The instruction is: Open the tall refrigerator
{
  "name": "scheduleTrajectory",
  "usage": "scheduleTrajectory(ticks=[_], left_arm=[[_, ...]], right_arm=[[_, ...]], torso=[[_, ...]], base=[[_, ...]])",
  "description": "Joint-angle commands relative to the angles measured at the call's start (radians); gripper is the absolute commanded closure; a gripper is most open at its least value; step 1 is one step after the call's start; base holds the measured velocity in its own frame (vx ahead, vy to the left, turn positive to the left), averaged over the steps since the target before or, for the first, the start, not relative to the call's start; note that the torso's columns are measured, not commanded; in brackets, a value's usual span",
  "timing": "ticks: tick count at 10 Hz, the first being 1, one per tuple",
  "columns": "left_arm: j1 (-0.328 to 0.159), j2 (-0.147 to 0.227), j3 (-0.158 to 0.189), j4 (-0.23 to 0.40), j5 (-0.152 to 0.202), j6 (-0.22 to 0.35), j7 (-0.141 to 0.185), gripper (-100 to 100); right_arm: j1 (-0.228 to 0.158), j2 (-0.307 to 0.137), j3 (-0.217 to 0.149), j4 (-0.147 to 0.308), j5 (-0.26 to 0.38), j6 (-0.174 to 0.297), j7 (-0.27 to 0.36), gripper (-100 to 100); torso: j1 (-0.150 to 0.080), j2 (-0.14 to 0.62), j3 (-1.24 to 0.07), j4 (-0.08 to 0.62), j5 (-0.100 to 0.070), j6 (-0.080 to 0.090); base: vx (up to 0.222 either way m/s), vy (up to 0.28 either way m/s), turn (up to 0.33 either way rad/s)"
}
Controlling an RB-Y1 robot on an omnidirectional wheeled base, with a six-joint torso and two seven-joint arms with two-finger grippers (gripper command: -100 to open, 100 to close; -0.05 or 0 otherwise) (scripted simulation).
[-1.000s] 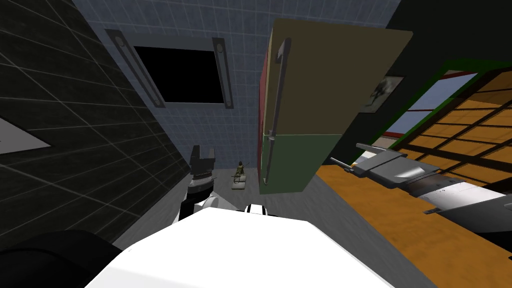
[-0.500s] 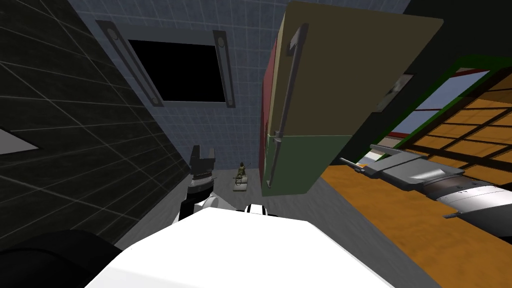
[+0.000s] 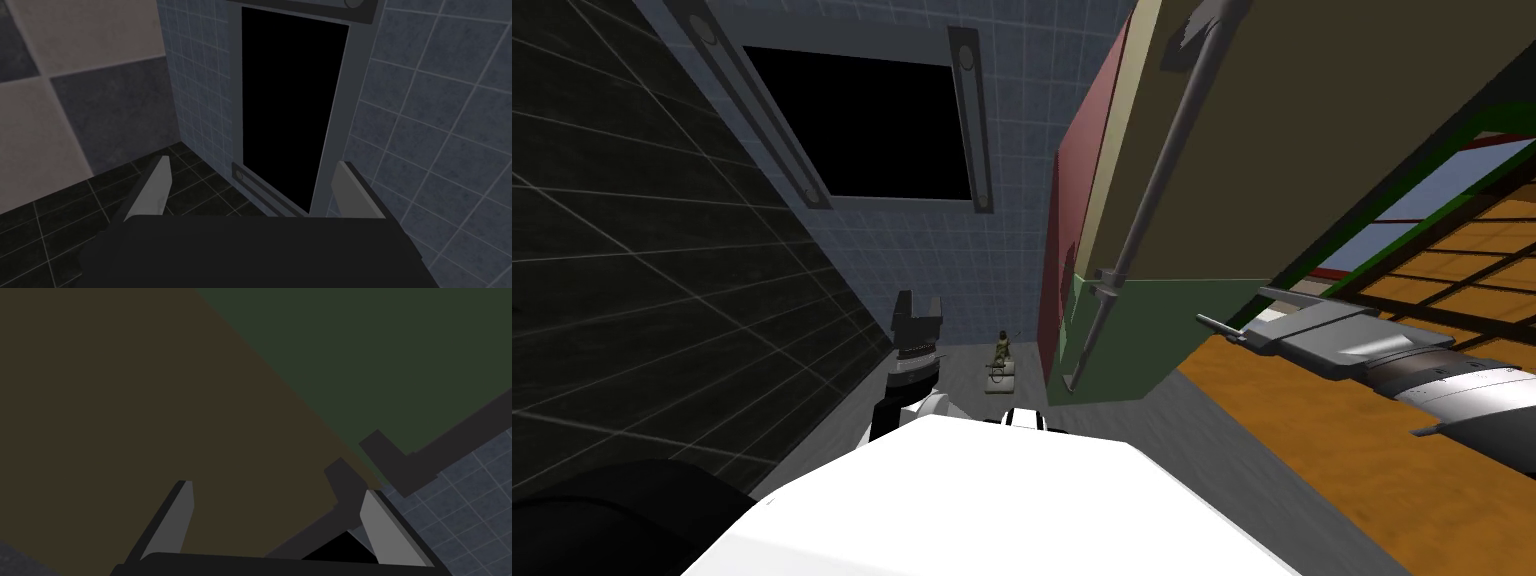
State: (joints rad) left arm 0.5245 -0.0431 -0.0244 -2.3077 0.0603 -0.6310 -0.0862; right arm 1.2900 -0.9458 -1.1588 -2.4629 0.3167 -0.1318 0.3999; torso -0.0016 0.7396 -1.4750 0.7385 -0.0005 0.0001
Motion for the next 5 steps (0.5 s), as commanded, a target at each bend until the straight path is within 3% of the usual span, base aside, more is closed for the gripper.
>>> scheduleTrajectory(ticks=[1,5], left_arm=[[0.0,0.0,0.0,0.0,0.0,0.0,0.0,0],[0.0,0.0,0.0,0.0,0.0,0.0,0.0,0]], right_arm=[[0.035,-0.015,-0.034,0.003,0.002,0.012,0.001,-100],[0.095,-0.044,-0.089,0.012,0.007,0.028,0.005,-100]], torso=[[0.001,-0.001,0.0,0.0,0.0,0.0],[-0.002,-0.002,-0.001,0.0,-0.001,0.0]], base=[[0.165,0.262,-0.008],[0.173,0.206,-0.012]])
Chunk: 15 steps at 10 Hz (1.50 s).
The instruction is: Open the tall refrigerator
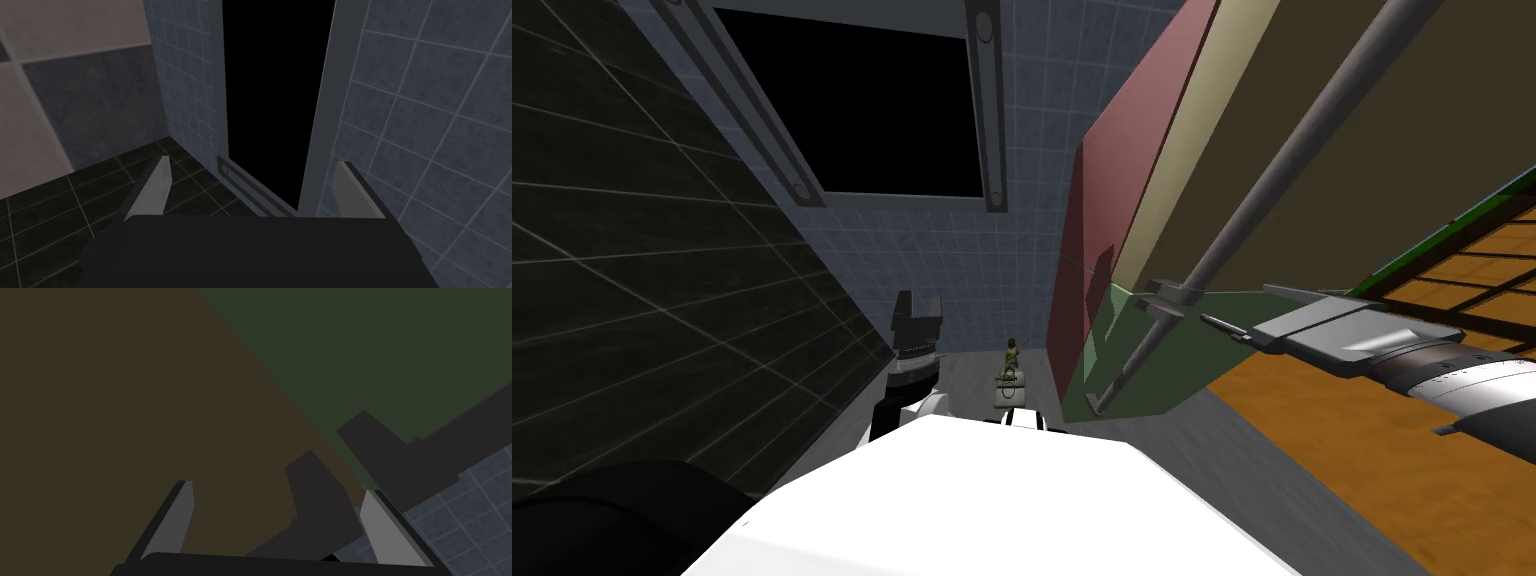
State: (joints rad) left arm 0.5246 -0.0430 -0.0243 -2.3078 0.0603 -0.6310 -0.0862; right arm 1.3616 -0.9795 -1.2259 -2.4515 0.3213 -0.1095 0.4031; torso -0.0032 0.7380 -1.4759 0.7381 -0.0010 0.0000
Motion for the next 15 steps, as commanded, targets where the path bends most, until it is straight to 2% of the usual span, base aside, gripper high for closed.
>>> scheduleTrajectory(ticks=[1,2,3,4,5,8,11,14,15], left_arm=[[0.0,0.0,0.0,0.0,0.0,0.0,0.0,0],[0.0,0.0,0.0,0.0,0.0,0.0,0.0,0],[0.0,0.0,0.0,0.0,0.0,0.0,0.0,0],[0.0,0.0,0.0,0.0,0.0,0.0,0.0,0],[0.0,0.0,0.0,0.0,0.0,0.0,0.0,0],[-0.001,0.001,0.001,0.0,0.0,0.0,0.0,0],[-0.001,0.001,0.001,0.0,0.0,0.0,0.0,0],[-0.001,0.001,0.001,0.0,0.0,0.0,0.0,0],[-0.001,0.001,0.001,0.0,0.0,0.0,0.0,0]], right_arm=[[0.038,-0.018,-0.036,0.0,0.003,0.01,0.003,-100],[0.031,-0.006,-0.03,0.01,0.003,0.012,0.003,-100],[0.034,-0.003,-0.031,0.015,0.004,0.016,0.004,-100],[0.035,-0.001,-0.03,0.017,0.004,0.017,0.005,100],[0.029,-0.009,-0.028,0.001,0.0,0.009,0.006,100],[0.002,-0.032,-0.026,-0.045,-0.012,-0.013,0.011,100],[-0.024,-0.056,-0.024,-0.092,-0.025,-0.034,0.015,100],[-0.05,-0.079,-0.022,-0.138,-0.038,-0.056,0.02,100],[-0.048,-0.061,-0.019,-0.121,-0.034,-0.071,0.024,100]], torso=[[0.003,-0.002,-0.001,-0.001,0.001,-0.002],[0.011,-0.008,-0.005,-0.005,0.003,-0.01],[0.011,-0.008,-0.006,-0.004,0.004,-0.011],[0.008,-0.007,-0.005,-0.003,0.004,-0.008],[0.006,-0.005,-0.004,-0.001,0.004,-0.004],[-0.009,0.011,0.007,0.004,-0.003,0.0],[0.007,-0.001,-0.001,0.0,0.002,0.0],[0.003,-0.002,-0.001,-0.001,0.001,0.0],[0.003,-0.003,-0.002,-0.001,0.001,0.0]], base=[[0.156,0.208,-0.098],[0.045,0.077,-0.078],[-0.011,-0.002,-0.043],[-0.012,0.0,-0.016],[-0.074,-0.115,0.031],[-0.257,-0.316,0.071],[-0.278,-0.32,0.059],[-0.265,-0.323,0.065],[-0.102,-0.148,0.022]])
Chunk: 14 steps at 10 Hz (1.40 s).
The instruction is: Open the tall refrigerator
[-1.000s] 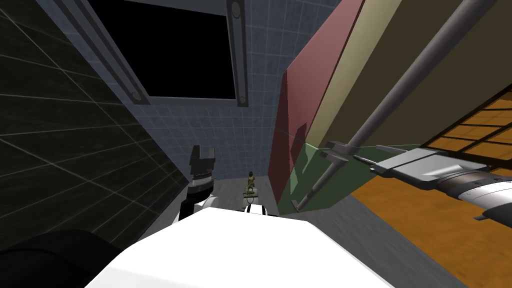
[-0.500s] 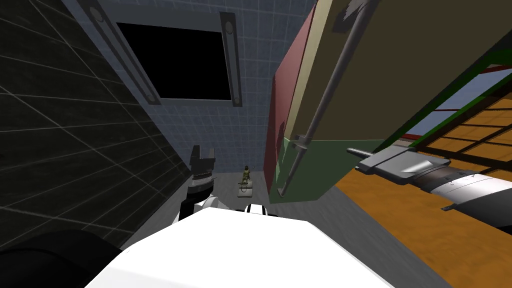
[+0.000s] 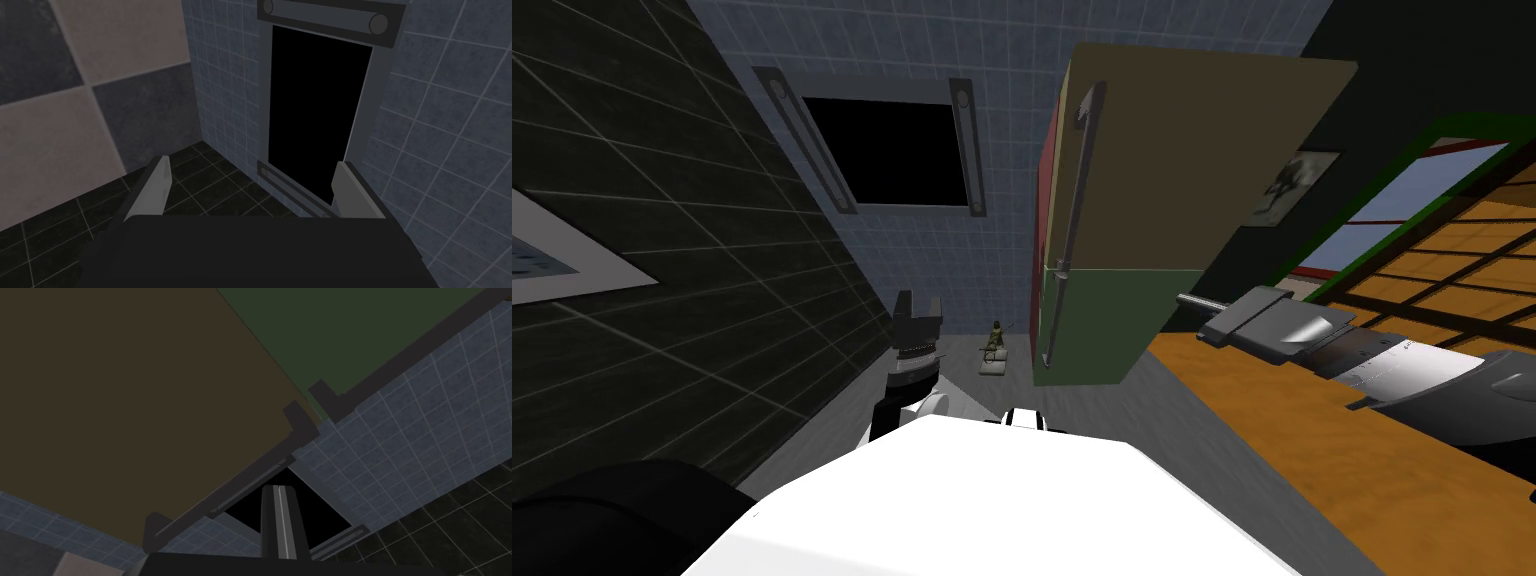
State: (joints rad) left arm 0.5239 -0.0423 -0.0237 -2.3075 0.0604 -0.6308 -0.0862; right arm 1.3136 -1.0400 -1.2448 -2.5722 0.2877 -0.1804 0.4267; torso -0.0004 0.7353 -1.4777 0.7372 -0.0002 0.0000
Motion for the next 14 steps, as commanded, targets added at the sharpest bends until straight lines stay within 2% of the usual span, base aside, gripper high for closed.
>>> scheduleTrajectory(ticks=[1,2,4,9,14], left_arm=[[0.0,0.0,0.0,0.0,0.0,0.0,0.0,0],[0.0,0.0,0.0,0.0,0.0,0.0,0.0,0],[0.001,-0.001,-0.001,0.0,0.0,0.0,0.0,0],[0.001,-0.001,-0.001,0.0,0.0,0.0,0.0,0],[0.001,-0.001,-0.001,0.0,0.0,0.0,0.0,0]], right_arm=[[0.001,0.001,-0.001,0.04,-0.001,0.0,-0.001,-100],[0.002,0.002,0.0,0.056,0.0,0.002,-0.001,-100],[0.004,0.009,0.006,0.094,0.001,0.013,-0.003,-100],[0.026,0.015,0.006,0.105,0.007,0.038,-0.004,-100],[0.051,0.017,0.002,0.163,0.014,0.062,-0.003,-100]], torso=[[0.01,-0.005,-0.003,-0.001,0.002,0.0],[0.014,-0.008,-0.005,-0.003,0.005,0.0],[0.008,-0.003,-0.002,-0.001,0.003,0.0],[-0.001,0.006,0.004,0.002,0.0,0.0],[0.0,0.001,0.0,0.0,0.0,0.0]], base=[[0.0,0.0,0.0],[0.04,0.049,-0.001],[0.112,0.159,0.002],[0.16,0.221,-0.004],[0.149,0.175,-0.002]])
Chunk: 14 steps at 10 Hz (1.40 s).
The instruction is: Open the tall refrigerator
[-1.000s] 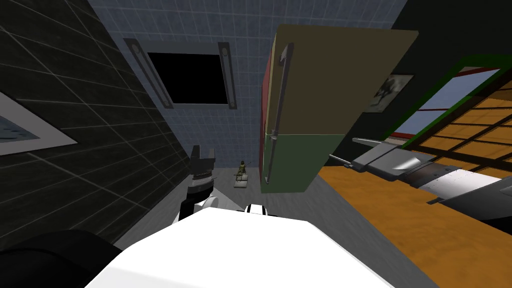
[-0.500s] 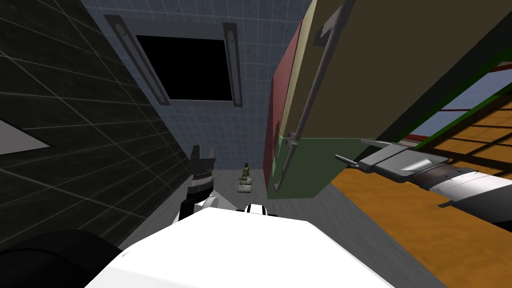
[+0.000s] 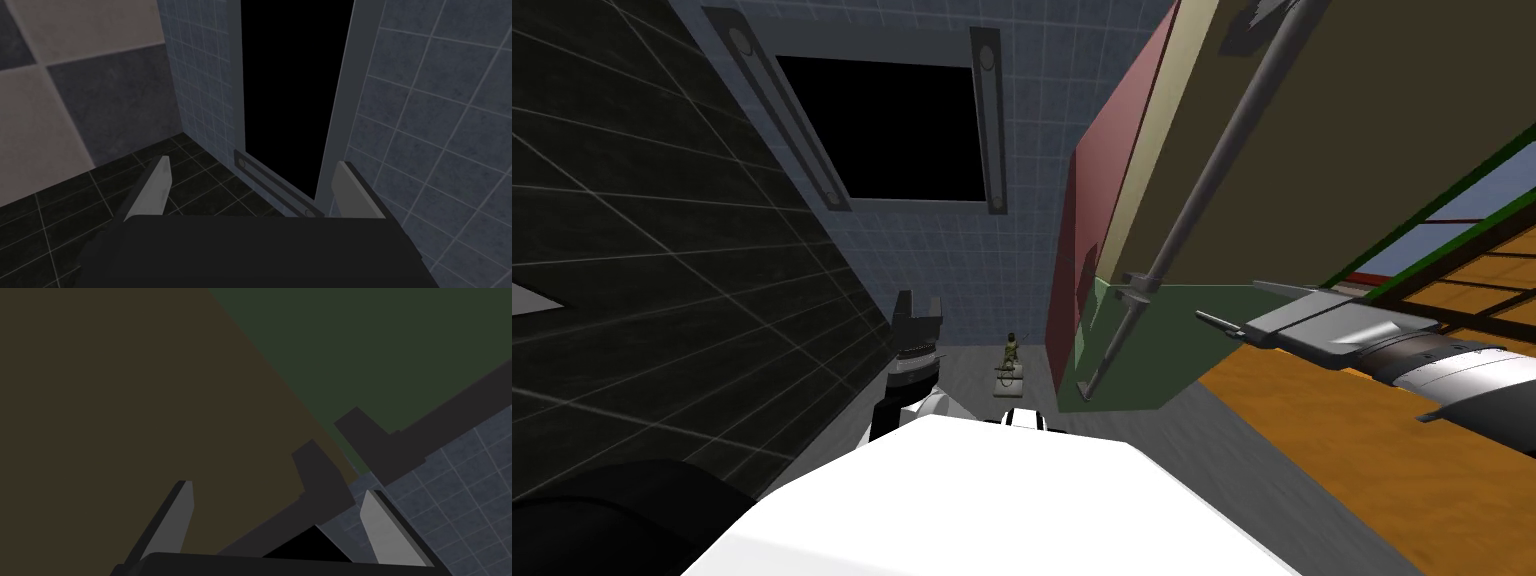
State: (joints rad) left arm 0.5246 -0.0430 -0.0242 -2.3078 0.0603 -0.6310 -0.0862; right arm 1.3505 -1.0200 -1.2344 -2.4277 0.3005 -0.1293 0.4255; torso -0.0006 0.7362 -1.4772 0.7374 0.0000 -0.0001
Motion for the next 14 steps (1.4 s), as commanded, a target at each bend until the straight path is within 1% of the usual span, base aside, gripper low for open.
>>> scheduleTrajectory(ticks=[1,3,4,5,6,7,8,9,10,11,14], left_arm=[[0.0,0.0,0.0,0.0,0.0,0.0,0.0,0],[0.0,0.0,0.0,0.0,0.0,0.0,0.0,0],[0.0,0.0,0.0,0.0,0.0,0.0,0.0,0],[0.0,0.0,0.0,0.0,0.0,0.0,0.0,0],[0.0,0.0,0.0,0.0,0.0,0.0,0.0,0],[0.0,0.0,0.0,0.0,0.0,0.0,0.0,0],[0.0,0.0,0.0,0.0,0.0,0.0,0.0,0],[-0.001,0.0,0.0,0.0,0.0,0.0,0.0,0],[-0.001,0.001,0.0,0.0,0.0,0.0,0.0,0],[-0.001,0.001,0.001,0.0,0.0,0.0,0.0,0],[-0.001,0.001,0.001,0.0,0.0,0.0,0.0,0]], right_arm=[[0.022,-0.004,-0.011,0.024,0.003,0.016,-0.001,-100],[0.038,-0.008,-0.018,0.036,0.007,0.025,0.001,-100],[0.045,-0.01,-0.021,0.041,0.009,0.029,0.002,-100],[0.043,-0.001,-0.02,0.052,0.009,0.033,0.003,-100],[0.046,0.002,-0.019,0.057,0.01,0.037,0.004,-100],[0.048,0.004,-0.018,0.059,0.01,0.038,0.004,100],[0.04,-0.002,-0.015,0.042,0.007,0.027,0.006,100],[0.03,-0.009,-0.013,0.026,0.003,0.017,0.008,100],[0.021,-0.015,-0.012,0.01,0.0,0.008,0.009,100],[0.011,-0.022,-0.01,-0.006,-0.004,-0.002,0.011,100],[-0.018,-0.041,-0.006,-0.054,-0.015,-0.03,0.016,100]], torso=[[0.002,0.0,0.0,0.0,0.0,0.0],[0.004,0.003,0.001,0.001,0.001,0.0],[0.006,-0.001,0.0,-0.001,0.002,-0.008],[0.011,-0.008,-0.005,-0.004,0.004,-0.013],[0.01,-0.008,-0.006,-0.004,0.005,-0.012],[0.007,-0.006,-0.005,-0.003,0.003,-0.008],[0.004,-0.004,-0.004,-0.001,0.003,-0.004],[-0.001,0.003,-0.002,0.004,0.006,-0.004],[-0.008,0.009,0.004,0.005,0.001,-0.001],[-0.01,0.009,0.006,0.004,-0.003,0.0],[0.002,0.001,0.001,0.001,0.001,0.0]], base=[[0.198,0.234,-0.004],[0.149,0.239,-0.047],[0.139,0.16,-0.041],[0.044,0.048,-0.066],[-0.014,-0.004,-0.049],[-0.013,-0.001,-0.015],[-0.104,-0.09,0.002],[-0.212,-0.258,0.066],[-0.236,-0.342,0.071],[-0.281,-0.315,0.047],[-0.279,-0.333,0.037]])
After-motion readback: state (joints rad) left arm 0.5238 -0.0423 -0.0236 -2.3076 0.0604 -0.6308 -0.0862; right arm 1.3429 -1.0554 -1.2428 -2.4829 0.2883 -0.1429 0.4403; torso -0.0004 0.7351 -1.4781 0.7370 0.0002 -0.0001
